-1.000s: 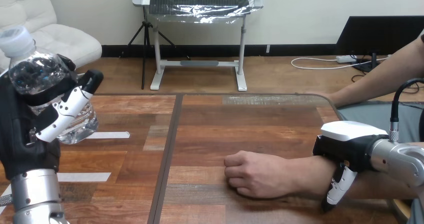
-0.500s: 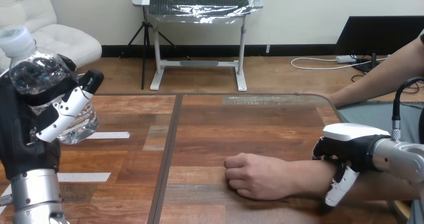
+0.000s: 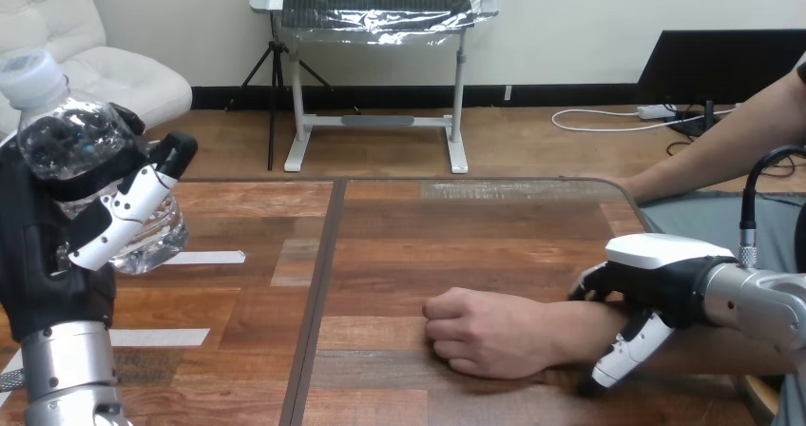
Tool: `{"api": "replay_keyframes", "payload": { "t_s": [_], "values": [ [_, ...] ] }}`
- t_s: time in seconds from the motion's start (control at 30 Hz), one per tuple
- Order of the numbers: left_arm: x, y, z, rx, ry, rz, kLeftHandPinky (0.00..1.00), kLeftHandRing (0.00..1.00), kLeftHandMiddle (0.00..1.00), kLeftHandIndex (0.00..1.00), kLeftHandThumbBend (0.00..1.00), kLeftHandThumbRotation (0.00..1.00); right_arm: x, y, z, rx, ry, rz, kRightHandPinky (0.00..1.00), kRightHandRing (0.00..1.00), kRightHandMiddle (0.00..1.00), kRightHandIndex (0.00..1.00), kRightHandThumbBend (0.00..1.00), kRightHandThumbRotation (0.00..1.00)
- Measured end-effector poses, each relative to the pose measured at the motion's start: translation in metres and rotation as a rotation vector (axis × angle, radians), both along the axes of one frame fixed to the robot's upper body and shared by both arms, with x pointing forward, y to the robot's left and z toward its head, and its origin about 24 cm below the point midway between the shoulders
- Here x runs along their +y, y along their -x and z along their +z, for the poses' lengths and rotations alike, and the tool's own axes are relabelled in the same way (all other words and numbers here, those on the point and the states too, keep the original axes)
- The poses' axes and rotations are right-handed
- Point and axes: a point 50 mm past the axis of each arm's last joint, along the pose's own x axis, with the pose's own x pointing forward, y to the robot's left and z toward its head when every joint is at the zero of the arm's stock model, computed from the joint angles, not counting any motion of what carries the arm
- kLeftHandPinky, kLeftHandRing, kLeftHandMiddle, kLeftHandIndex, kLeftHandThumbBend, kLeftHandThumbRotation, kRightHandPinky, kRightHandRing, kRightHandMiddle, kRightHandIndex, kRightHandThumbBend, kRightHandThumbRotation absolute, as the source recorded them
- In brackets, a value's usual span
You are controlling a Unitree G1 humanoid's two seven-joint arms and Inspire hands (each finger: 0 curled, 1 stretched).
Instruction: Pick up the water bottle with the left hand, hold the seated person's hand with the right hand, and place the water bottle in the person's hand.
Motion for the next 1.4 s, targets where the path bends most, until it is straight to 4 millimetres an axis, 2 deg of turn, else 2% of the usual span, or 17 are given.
{"api": "replay_keyframes", "payload": {
  "t_s": [0.67,1.4],
  "values": [
    [0.0014,0.0005,0.0001,-0.001,0.003,0.004,0.20,0.26,0.32,0.38,0.48,0.00,0.0010,0.0031,-0.0036,-0.005,-0.035,0.011,0.69,0.87,0.90,0.93,1.00,0.50],
    [0.0014,0.0005,0.0001,-0.002,0.003,0.001,0.20,0.26,0.32,0.38,0.48,0.00,0.0008,0.0029,-0.0034,-0.009,-0.037,0.007,0.69,0.86,0.90,0.93,1.00,0.48]
  ]
}}
